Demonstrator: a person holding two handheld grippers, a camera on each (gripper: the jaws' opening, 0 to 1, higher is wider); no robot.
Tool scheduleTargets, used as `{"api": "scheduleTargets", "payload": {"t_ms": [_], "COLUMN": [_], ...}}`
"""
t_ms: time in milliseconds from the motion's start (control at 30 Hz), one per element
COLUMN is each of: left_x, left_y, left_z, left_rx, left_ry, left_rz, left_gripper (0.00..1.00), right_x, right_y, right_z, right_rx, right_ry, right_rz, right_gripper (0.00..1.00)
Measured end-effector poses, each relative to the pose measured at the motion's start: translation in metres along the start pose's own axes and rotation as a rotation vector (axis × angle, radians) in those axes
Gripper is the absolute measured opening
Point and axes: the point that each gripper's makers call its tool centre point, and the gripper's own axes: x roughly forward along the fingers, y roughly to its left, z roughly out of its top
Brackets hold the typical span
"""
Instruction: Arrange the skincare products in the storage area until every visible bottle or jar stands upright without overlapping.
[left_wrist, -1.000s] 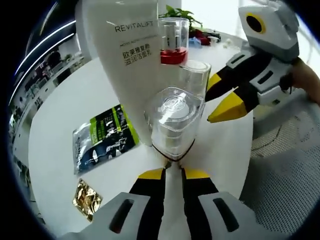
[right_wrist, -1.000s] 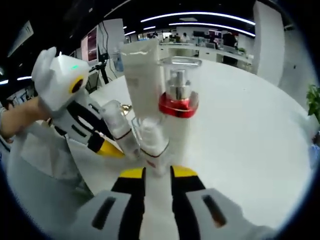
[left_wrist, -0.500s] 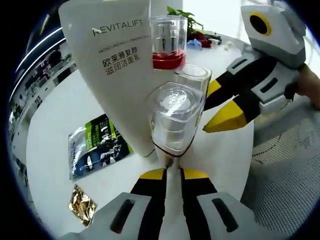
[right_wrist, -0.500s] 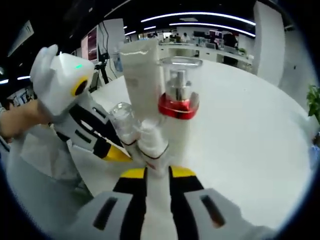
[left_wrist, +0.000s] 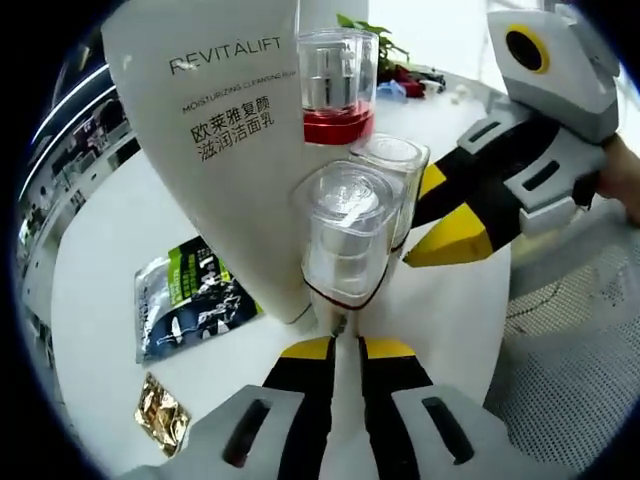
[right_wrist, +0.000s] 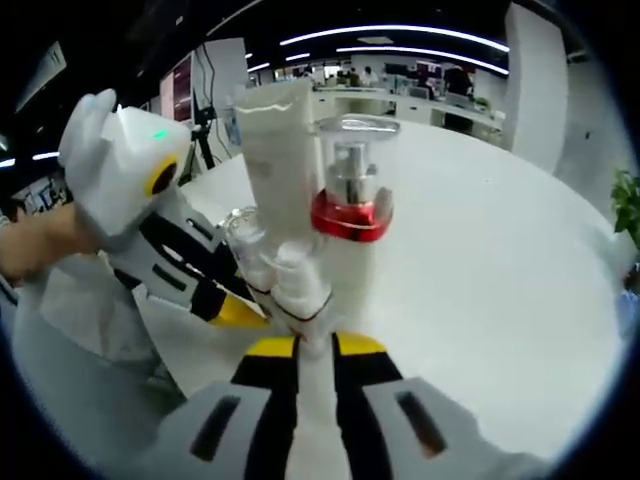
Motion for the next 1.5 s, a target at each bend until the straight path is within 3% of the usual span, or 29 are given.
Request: {"api": "scheduleTargets", "payload": {"t_ms": [833,1500], "left_x": [-0.001,-0.027], "left_y": [0.001,0.004], "left_z": [0.001,0.000], "left_rx": [0.009,0.025], "left_ry": [-0.004,-0.019], "left_rz": [0.002,0.021], "left_gripper": [0.06,0.13], "right_x": [-0.001,-0.008], "right_y": [0.000,0.004], "right_z": [-0.001,-0.004], "right_rx": [0.001,-0.022], "right_ry": [0.004,0.007], "right_rz": [-0.004,0.006], "right_gripper": [0.11,0.14]}}
